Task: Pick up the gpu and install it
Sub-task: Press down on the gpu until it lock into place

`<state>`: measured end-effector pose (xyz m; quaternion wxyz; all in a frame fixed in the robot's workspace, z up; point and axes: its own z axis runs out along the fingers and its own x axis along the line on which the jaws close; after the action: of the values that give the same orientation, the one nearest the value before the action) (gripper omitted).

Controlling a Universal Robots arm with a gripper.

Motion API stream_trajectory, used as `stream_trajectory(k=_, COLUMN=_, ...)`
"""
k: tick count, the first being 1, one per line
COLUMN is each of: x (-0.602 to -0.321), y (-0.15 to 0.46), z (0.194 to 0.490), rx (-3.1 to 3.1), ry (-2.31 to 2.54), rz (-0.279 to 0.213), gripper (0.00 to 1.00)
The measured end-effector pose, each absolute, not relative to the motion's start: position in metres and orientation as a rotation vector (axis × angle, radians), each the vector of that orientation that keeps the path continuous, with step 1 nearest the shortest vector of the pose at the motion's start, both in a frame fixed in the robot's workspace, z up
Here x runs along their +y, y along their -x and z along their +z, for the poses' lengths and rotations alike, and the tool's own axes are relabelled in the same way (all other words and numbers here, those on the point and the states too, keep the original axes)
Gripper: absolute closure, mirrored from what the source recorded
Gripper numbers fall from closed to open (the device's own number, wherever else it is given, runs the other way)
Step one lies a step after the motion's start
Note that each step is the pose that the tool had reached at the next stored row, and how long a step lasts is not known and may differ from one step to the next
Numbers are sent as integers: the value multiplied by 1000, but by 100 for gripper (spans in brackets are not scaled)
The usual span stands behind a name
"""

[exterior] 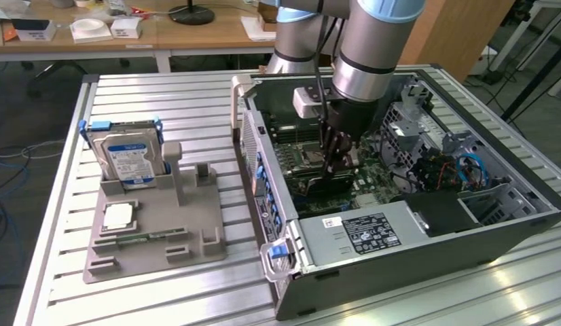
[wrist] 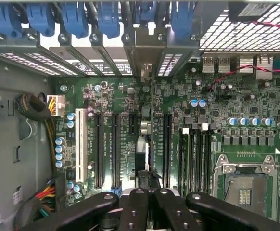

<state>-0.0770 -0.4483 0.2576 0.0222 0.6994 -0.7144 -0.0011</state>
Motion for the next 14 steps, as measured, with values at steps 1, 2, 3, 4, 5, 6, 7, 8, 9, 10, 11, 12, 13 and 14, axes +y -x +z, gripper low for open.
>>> stream_trajectory(k=1, x=-448, y=77, z=258, rx=-2212, ry=-2166, rz=-2, gripper=89)
stream_trajectory(k=2, x=-448, y=77, z=258, rx=-2212, ry=-2165, rz=-1, gripper=89)
stream_trajectory(k=3, x=-448, y=77, z=259, rx=-2211, ry=-2165, rz=-1, gripper=89)
stream_trajectory(k=4, x=-448, y=77, z=260, rx=-2214, ry=-2167, rz=-4, gripper=89)
stream_trajectory(k=5, x=-448, y=77, z=261, rx=-2219, ry=-2172, rz=-7, gripper=89)
stream_trajectory(k=6, x=-448, y=77, z=265, rx=-2219, ry=-2173, rz=-7, gripper=89)
stream_trajectory(k=7, x=-448, y=77, z=271, rx=-2218, ry=-2171, rz=-6, gripper=89)
stream_trajectory(k=8, x=-448, y=77, z=275, rx=-2217, ry=-2171, rz=-6, gripper=89)
stream_trajectory(k=9, x=-448, y=77, z=280, rx=-2218, ry=-2171, rz=-6, gripper=89)
stream_trajectory(k=10, x=-448, y=77, z=284, rx=-2217, ry=-2171, rz=-6, gripper=89)
stream_trajectory(k=11, x=-448, y=77, z=289, rx=-2217, ry=-2171, rz=-6, gripper=89)
stream_trajectory(k=12, x=-448, y=77, z=292, rx=-2217, ry=-2171, rz=-6, gripper=89)
stream_trajectory(k=13, x=-448, y=77, z=295, rx=-2217, ry=-2171, rz=-6, gripper=89)
stream_trajectory(k=14, x=-448, y=77, z=295, rx=-2217, ry=-2171, rz=-6, gripper=89)
